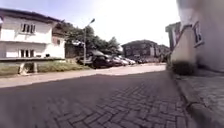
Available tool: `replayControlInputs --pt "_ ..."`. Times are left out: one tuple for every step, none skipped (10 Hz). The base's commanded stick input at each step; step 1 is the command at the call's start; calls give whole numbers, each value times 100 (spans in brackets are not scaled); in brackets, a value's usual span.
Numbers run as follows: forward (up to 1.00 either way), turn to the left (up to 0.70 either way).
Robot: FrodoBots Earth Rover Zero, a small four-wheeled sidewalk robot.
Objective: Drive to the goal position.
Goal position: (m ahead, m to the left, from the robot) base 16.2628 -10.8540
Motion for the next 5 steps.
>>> replayControlInputs --pt "70 -12" --pt "70 0" --pt "70 0" --pt "70 0" --pt "70 0"
